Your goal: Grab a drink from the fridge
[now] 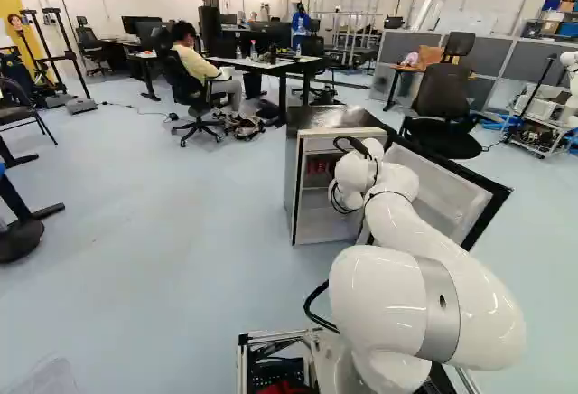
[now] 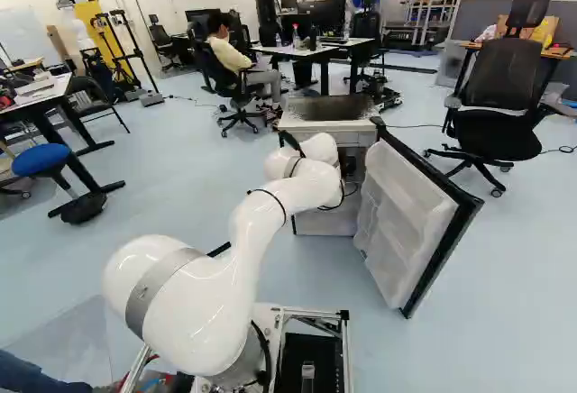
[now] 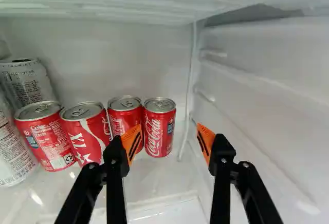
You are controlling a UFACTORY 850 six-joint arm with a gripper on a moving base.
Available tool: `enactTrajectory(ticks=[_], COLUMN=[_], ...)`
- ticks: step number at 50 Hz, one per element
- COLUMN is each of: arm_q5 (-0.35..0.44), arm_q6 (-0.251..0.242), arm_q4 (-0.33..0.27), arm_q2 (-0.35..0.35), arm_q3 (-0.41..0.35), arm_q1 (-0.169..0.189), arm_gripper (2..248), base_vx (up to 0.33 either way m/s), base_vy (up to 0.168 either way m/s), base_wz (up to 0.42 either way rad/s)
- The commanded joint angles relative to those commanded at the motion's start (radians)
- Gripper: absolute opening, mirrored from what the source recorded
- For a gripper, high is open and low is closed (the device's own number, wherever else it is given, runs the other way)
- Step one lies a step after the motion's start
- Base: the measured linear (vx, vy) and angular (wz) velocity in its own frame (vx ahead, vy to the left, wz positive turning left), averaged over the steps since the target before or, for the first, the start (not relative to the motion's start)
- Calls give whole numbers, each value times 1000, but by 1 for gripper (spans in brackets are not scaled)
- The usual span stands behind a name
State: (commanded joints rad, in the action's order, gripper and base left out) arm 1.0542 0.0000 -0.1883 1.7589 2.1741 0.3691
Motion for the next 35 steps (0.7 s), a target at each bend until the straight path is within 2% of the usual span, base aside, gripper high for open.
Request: enactTrajectory(ticks=[35], arm_q5=[0], arm_q6=[0], arm_q4=[0], arm_q2=[81], arm_q3=[134], arm_q1=[-7], arm_gripper=[164], base_vx=[0], base_vy=[0], base_wz=[0])
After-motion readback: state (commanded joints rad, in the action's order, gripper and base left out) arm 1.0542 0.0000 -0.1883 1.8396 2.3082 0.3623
